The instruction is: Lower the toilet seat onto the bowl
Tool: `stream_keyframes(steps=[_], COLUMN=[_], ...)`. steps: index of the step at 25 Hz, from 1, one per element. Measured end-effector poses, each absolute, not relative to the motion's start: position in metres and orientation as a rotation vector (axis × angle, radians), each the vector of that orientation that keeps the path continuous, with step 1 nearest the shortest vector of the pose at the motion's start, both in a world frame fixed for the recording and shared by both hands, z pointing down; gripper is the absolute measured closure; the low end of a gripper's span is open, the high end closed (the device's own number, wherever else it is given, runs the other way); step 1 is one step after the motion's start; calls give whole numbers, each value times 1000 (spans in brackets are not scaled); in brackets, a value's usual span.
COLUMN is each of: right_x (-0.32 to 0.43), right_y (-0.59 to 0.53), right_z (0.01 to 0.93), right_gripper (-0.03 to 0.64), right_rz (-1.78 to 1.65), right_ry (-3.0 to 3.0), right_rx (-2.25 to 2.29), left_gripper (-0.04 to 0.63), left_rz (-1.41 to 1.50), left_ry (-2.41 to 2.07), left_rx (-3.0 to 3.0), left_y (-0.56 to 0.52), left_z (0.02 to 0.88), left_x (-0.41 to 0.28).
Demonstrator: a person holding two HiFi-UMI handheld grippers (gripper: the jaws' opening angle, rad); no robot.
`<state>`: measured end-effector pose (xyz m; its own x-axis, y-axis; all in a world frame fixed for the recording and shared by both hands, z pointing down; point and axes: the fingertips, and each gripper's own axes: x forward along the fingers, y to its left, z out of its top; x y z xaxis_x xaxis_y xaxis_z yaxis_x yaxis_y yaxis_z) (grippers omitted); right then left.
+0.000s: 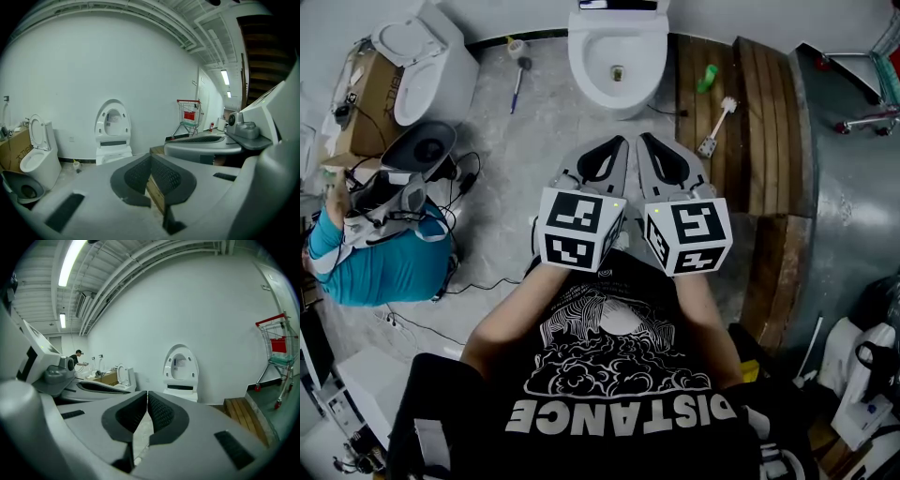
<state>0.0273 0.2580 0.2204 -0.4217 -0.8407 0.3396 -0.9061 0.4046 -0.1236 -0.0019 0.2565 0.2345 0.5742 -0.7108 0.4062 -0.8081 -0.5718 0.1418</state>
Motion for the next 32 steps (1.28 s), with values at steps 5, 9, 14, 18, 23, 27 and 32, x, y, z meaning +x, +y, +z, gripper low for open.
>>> stream_keyframes(steps=[5,9,14,18,23,27,32], right_x=[32,33,30,24,11,-1,-15], right_y=[237,214,177,148,109,79,50], right_z=[224,229,232,233,228,224,220], right_gripper=[597,597,597,597,597,597,597], right_rz=[434,439,448,463,460,454,441], right_ry=[-2426,-2413,-2389,-2357,-2327,-2300,-2259], right_rx=[1546,1548,1547,1551,1560,1571,1588], left_gripper=[583,583,583,583,583,583,583], left_rz=[448,449,448,446,436,420,404], left_ry=[-1239,-1227,-1205,-1171,-1126,-1087,-1038], left_rx=[2494,2496,2494,2491,2503,2523,2544], left_y=[234,209,172,140,98,67,36], left_z=[238,242,244,244,239,233,228], left_x=[2,3,2,-3,-14,-23,-34])
